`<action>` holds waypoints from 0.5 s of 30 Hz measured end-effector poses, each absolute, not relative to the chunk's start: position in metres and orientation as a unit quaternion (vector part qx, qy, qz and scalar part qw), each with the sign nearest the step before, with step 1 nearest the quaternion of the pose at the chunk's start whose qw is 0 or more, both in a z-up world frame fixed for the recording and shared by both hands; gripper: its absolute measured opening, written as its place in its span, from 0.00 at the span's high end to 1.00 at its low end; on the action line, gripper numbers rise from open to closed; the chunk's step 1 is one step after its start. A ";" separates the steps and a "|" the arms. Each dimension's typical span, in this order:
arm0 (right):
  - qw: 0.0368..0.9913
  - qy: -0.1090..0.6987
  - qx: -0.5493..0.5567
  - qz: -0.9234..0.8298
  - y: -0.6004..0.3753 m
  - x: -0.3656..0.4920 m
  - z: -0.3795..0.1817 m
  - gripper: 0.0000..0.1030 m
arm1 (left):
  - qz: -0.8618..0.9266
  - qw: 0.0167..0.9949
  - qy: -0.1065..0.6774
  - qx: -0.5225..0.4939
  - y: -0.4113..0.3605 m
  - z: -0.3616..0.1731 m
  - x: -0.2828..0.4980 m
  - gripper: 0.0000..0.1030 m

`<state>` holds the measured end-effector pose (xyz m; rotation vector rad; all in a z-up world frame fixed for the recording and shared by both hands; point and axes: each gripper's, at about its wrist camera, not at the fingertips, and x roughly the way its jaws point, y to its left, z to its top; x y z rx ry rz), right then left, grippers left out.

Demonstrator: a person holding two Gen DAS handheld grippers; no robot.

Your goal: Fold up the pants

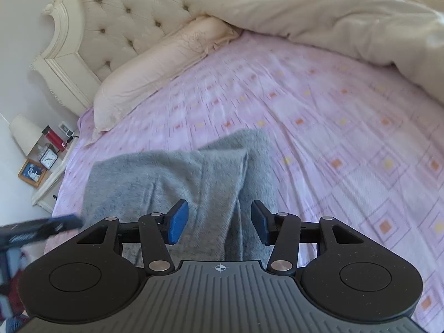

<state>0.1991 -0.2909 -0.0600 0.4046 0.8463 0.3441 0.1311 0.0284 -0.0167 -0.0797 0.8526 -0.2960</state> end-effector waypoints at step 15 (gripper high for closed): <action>0.903 0.362 0.117 0.198 -0.240 0.195 -0.038 0.86 | -0.068 0.892 0.445 -0.037 0.060 -0.071 0.161 0.51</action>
